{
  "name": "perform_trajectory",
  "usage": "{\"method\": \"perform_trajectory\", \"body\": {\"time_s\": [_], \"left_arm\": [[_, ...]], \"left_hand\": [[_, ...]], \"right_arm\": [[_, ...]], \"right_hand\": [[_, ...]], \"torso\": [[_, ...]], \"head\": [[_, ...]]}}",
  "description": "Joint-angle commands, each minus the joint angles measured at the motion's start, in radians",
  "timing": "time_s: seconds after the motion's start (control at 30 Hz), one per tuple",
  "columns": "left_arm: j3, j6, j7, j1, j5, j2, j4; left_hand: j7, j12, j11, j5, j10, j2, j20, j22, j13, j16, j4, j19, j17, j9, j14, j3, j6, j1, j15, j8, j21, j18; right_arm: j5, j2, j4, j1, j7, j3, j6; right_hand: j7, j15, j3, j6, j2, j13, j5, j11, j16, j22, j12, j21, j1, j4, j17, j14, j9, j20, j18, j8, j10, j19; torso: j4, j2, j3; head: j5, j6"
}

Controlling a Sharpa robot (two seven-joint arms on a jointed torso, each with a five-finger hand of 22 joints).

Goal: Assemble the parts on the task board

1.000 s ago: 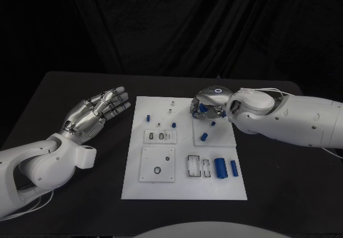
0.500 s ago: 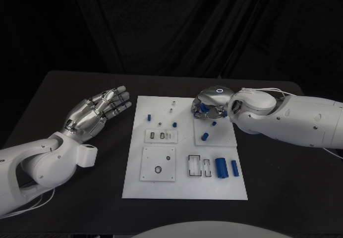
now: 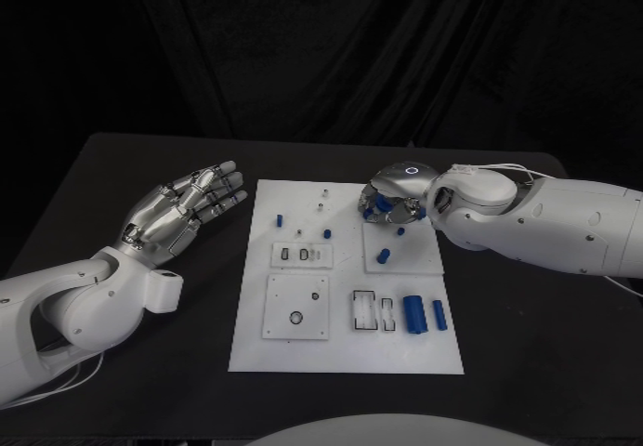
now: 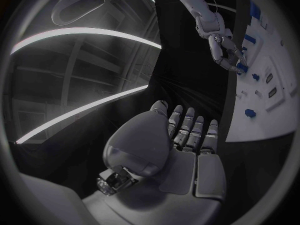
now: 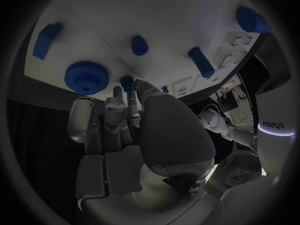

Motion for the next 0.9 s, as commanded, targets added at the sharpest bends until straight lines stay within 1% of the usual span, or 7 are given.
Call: {"method": "perform_trajectory", "body": {"time_s": [0.03, 0.3, 0.33, 0.43, 0.53, 0.7, 0.9], "left_arm": [[0.001, 0.015, 0.085, 0.002, -0.002, 0.003, 0.001], [0.001, 0.018, 0.082, 0.002, -0.002, 0.007, -0.004], [0.001, 0.018, 0.082, 0.002, -0.002, 0.007, -0.005], [0.001, 0.019, 0.081, 0.002, -0.002, 0.008, -0.006], [0.001, 0.020, 0.081, 0.002, -0.002, 0.009, -0.007], [0.001, 0.022, 0.080, 0.002, -0.002, 0.010, -0.007], [0.001, 0.021, 0.080, 0.002, -0.002, 0.010, -0.006]], "left_hand": [[0.003, -0.005, 0.006, 0.003, -0.005, 0.000, 0.005, -0.002, 0.000, 0.004, 0.001, 0.001, 0.001, 0.001, -0.001, 0.005, 0.000, 0.011, 0.004, -0.002, 0.006, -0.002], [0.004, -0.006, 0.006, 0.004, -0.006, 0.000, 0.005, -0.002, 0.000, 0.003, 0.001, 0.002, 0.001, 0.001, -0.001, 0.006, 0.000, 0.012, 0.005, -0.002, 0.006, -0.002], [0.004, -0.006, 0.006, 0.004, -0.006, 0.000, 0.005, -0.002, 0.000, 0.003, 0.001, 0.002, 0.001, 0.001, -0.001, 0.006, 0.000, 0.012, 0.005, -0.002, 0.006, -0.002], [0.004, -0.006, 0.006, 0.004, -0.006, 0.000, 0.005, -0.002, 0.000, 0.003, 0.001, 0.002, 0.001, 0.001, -0.001, 0.006, 0.000, 0.012, 0.005, -0.002, 0.006, -0.002], [0.004, -0.006, 0.006, 0.004, -0.006, 0.000, 0.005, -0.002, 0.000, 0.003, 0.001, 0.002, 0.001, 0.001, -0.001, 0.006, 0.000, 0.012, 0.005, -0.002, 0.006, -0.002], [0.005, -0.007, 0.006, 0.004, -0.007, 0.000, 0.006, -0.001, 0.000, 0.004, 0.000, 0.002, 0.001, 0.001, -0.001, 0.008, -0.001, 0.012, 0.005, -0.002, 0.007, -0.003], [0.005, -0.007, 0.006, 0.004, -0.007, 0.000, 0.006, -0.001, 0.000, 0.004, 0.000, 0.002, 0.001, 0.001, -0.001, 0.008, -0.001, 0.012, 0.005, -0.002, 0.007, -0.003]], "right_arm": [[-0.007, 0.000, -0.002, -0.004, 0.000, 0.001, 0.014], [-0.007, 0.001, -0.007, -0.006, 0.025, 0.001, -0.003], [-0.007, 0.001, -0.008, -0.006, 0.028, 0.001, -0.007], [-0.007, 0.003, -0.011, -0.006, 0.039, 0.001, -0.024], [-0.007, 0.006, -0.014, -0.006, 0.048, 0.001, -0.040], [0.004, 0.014, -0.019, -0.006, 0.061, 0.001, -0.073], [0.042, 0.031, -0.023, 0.006, 0.070, 0.004, -0.099]], "right_hand": [[0.002, -0.002, 0.004, 0.004, 0.000, 0.003, 0.008, -0.003, -0.005, -0.002, -0.003, -0.008, -0.002, 0.001, -0.002, -0.009, 0.003, 0.002, 0.001, -0.003, 0.013, -0.008], [0.012, -0.010, 0.030, 0.038, 0.011, 0.019, 0.072, -0.015, -0.019, -0.006, 0.007, -0.019, 0.028, -0.021, -0.016, -0.016, 0.032, -0.004, 0.003, 0.009, 0.057, -0.012], [0.024, -0.015, 0.045, 0.055, 0.022, 0.026, 0.096, -0.022, -0.021, -0.002, 0.018, -0.018, 0.056, -0.043, -0.016, -0.016, 0.046, -0.009, 0.003, 0.021, 0.079, -0.010], [0.033, -0.018, 0.056, 0.058, 0.030, 0.034, 0.109, -0.027, -0.019, 0.007, 0.024, -0.013, 0.075, -0.062, -0.009, -0.011, 0.065, -0.013, 0.001, 0.029, 0.093, -0.004], [0.035, -0.019, 0.060, 0.057, 0.033, 0.038, 0.109, -0.028, -0.018, 0.012, 0.027, -0.010, 0.081, -0.070, -0.005, -0.009, 0.074, -0.014, -0.001, 0.031, 0.099, -0.001], [0.049, -0.022, 0.067, 0.064, 0.047, 0.051, 0.064, -0.036, -0.005, 0.039, 0.036, 0.008, 0.096, -0.089, 0.025, 0.009, 0.109, -0.018, -0.007, 0.044, 0.122, 0.020], [0.058, -0.016, 0.062, 0.075, 0.043, 0.057, 0.055, -0.042, 0.008, 0.056, 0.038, 0.021, 0.088, -0.088, 0.051, 0.025, 0.132, -0.015, -0.011, 0.052, 0.146, 0.035]], "torso": [[-0.0009, -0.001, 0.0001], [-0.0005, -0.001, 0.0006], [-0.0004, -0.001, 0.0005], [-0.0004, -0.001, 0.0002], [-0.0006, -0.001, 0.0003], [-0.0005, -0.001, 0.0004], [-0.0002, -0.002, -0.0001]], "head": [[0.002, -0.001], [0.003, -0.002], [0.004, 0.000], [0.004, 0.003], [0.005, 0.006], [0.007, 0.004], [0.019, 0.000]]}}
